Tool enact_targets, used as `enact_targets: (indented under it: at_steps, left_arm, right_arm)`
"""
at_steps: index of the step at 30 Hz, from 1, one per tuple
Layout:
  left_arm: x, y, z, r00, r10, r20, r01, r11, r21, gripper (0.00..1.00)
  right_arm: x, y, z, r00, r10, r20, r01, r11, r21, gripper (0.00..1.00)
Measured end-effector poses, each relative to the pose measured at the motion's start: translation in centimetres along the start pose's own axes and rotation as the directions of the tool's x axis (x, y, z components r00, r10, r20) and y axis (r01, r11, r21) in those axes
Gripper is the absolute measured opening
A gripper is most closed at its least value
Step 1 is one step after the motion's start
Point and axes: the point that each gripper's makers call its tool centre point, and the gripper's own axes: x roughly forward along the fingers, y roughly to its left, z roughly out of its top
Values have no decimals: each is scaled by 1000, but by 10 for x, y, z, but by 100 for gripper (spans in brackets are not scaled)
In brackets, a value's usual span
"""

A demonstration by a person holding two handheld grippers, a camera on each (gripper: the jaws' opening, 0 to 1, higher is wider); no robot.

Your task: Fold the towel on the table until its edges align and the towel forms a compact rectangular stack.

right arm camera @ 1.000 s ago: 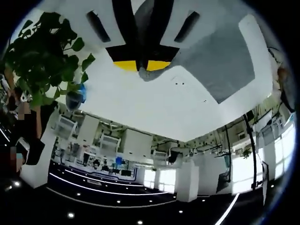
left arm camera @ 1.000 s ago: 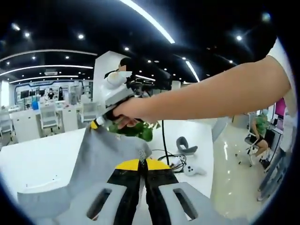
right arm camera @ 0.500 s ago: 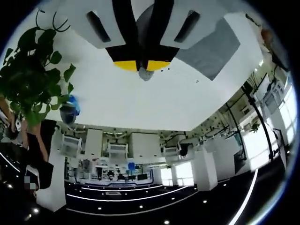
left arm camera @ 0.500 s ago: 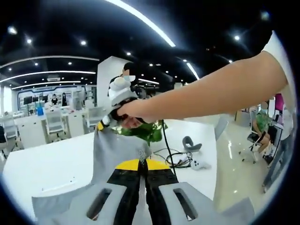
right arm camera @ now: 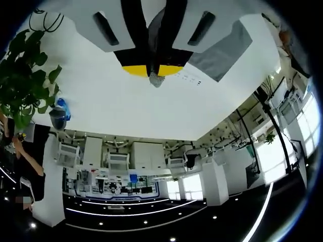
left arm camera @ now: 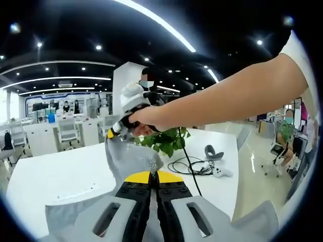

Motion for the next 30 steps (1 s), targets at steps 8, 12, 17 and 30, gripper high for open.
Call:
enact_targets:
  at_steps: [8, 12, 17, 30]
  left_arm:
    - [-29, 29, -13, 998, 64, 5, -64, 996, -67, 2]
    - [-41, 41, -24, 996, 87, 0, -87, 993, -85, 2]
    - [-52, 52, -37, 994, 109, -22, -110, 991, -72, 2]
    - [-85, 80, -78, 982, 166, -89, -173, 982, -74, 2]
  right_arm:
    - [23, 35, 7, 999, 39, -9, -40, 999, -33, 2]
    - [43, 49, 12, 998, 56, -18, -57, 997, -50, 2]
    - [57, 65, 12, 997, 71, -34, -74, 994, -84, 2]
    - [91, 115, -11, 992, 103, -73, -111, 987, -119, 2]
